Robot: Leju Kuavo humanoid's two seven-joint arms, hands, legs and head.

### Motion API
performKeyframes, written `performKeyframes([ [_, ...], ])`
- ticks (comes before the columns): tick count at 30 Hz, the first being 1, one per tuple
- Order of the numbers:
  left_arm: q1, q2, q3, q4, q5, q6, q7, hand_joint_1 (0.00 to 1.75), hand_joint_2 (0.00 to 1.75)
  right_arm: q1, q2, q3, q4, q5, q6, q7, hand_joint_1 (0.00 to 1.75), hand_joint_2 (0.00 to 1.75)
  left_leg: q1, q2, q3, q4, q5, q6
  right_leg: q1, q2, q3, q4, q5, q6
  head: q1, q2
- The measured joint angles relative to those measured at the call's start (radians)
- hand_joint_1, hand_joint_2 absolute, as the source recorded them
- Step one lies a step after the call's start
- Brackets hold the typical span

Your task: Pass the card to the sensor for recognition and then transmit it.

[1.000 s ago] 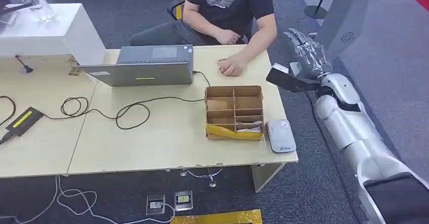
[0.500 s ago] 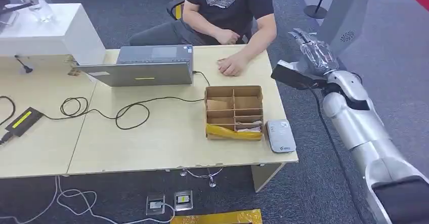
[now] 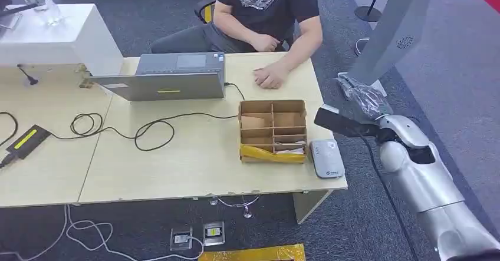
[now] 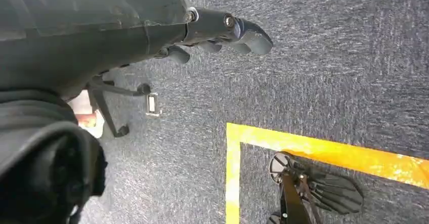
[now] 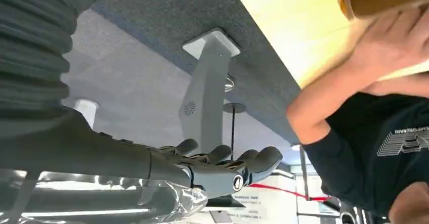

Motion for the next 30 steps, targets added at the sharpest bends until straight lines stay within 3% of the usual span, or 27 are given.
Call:
performKeyframes([
  [5,-0.001,0.000,0.000,0.000,0.000,0.001,0.000,0.00,0.00,0.044,-0.031,-0.021,-0.107,-0.001,0.016,0.009,0.00,1.75,0.000,0.001,0.001,0.000,0.000,0.000,0.000,0.001,0.000,0.000,0.000,0.000,0.000,0.000],
  [10,0.000,-0.001,0.000,0.000,0.003,0.003,0.000,0.00,0.00,0.153,-0.059,-0.067,-0.238,-0.008,0.040,0.075,0.00,1.75,0.000,0.000,0.000,0.000,0.000,0.000,0.000,-0.001,0.001,0.000,0.000,0.000,0.000,0.000],
  [17,-0.001,-0.003,0.000,0.000,0.006,0.011,0.000,0.00,0.00,0.275,-0.065,-0.114,-0.382,-0.011,0.031,0.111,0.00,1.75,0.000,0.001,0.000,0.000,-0.001,0.000,0.000,0.001,0.000,0.000,-0.001,-0.001,0.000,0.000],
  [24,-0.002,-0.003,0.000,0.000,0.006,0.013,0.000,0.00,0.00,0.390,-0.045,-0.123,-0.444,-0.016,-0.022,0.129,0.00,1.75,0.000,0.001,0.000,-0.001,-0.001,0.000,0.000,0.000,0.001,0.000,-0.001,-0.001,0.000,0.000],
  [30,-0.006,-0.009,-0.002,0.000,0.002,0.015,0.003,0.00,0.00,0.421,0.028,-0.093,-0.434,0.066,-0.111,0.144,0.00,1.75,0.001,0.001,0.000,-0.001,0.000,0.000,0.001,0.000,0.001,0.000,-0.002,-0.002,0.000,0.000],
])
